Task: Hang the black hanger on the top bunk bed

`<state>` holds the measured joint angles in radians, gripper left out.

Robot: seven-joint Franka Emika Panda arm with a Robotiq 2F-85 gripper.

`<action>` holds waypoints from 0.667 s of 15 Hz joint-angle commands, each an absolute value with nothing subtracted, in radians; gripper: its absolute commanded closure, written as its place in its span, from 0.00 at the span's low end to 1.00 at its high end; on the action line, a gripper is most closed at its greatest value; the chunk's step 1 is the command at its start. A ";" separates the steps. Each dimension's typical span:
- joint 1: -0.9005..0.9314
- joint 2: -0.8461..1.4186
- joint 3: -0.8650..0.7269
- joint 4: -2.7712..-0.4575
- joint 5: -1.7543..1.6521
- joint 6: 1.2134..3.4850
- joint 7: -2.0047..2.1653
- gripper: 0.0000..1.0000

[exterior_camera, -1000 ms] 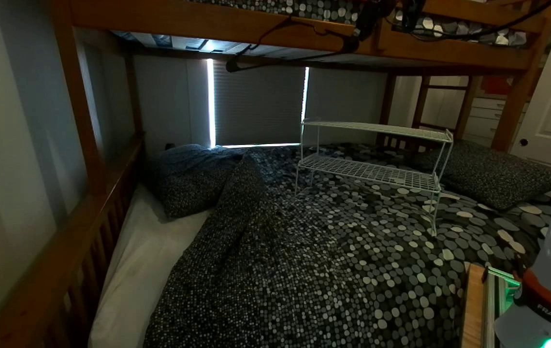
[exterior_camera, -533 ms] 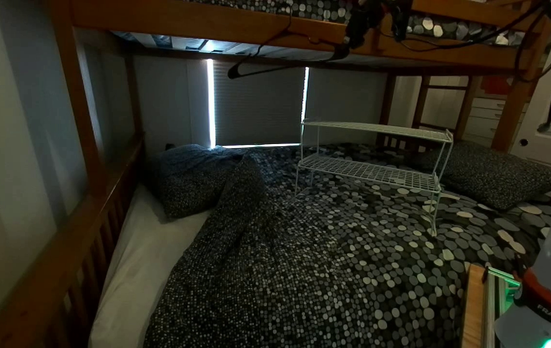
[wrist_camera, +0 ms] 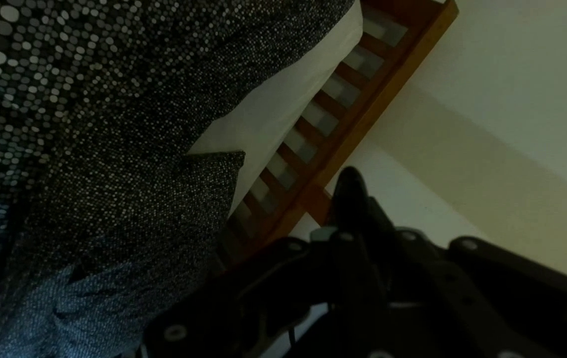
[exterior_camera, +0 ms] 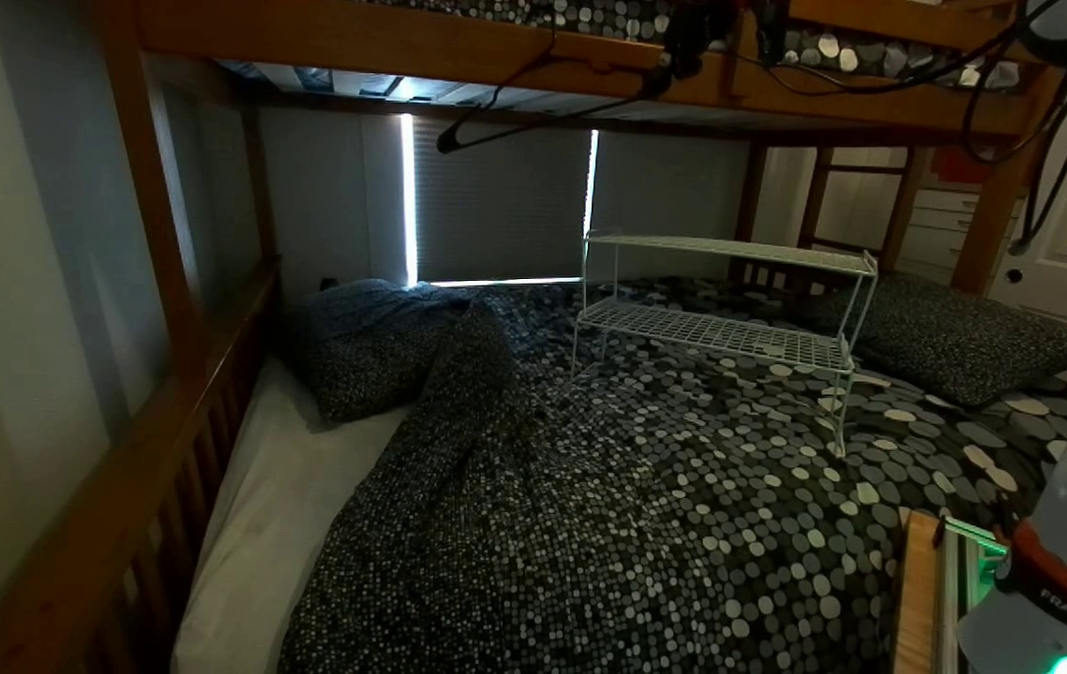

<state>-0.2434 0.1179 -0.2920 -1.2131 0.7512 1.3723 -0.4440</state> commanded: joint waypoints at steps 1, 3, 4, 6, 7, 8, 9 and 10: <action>-0.252 0.163 -0.295 -1.155 0.758 1.311 -0.365 0.98; -0.249 0.174 -0.294 -1.153 0.751 1.297 -0.340 0.98; -0.247 0.179 -0.293 -1.152 0.746 1.290 -0.330 0.98; -0.244 0.191 -0.291 -1.152 0.739 1.273 -0.319 0.98; -0.241 0.195 -0.290 -1.155 0.731 1.260 -0.314 0.98; -0.240 0.201 -0.289 -1.156 0.725 1.240 -0.310 0.98; -0.239 0.206 -0.289 -1.156 0.718 1.231 -0.306 0.98; -0.238 0.211 -0.290 -1.155 0.717 1.230 -0.304 0.98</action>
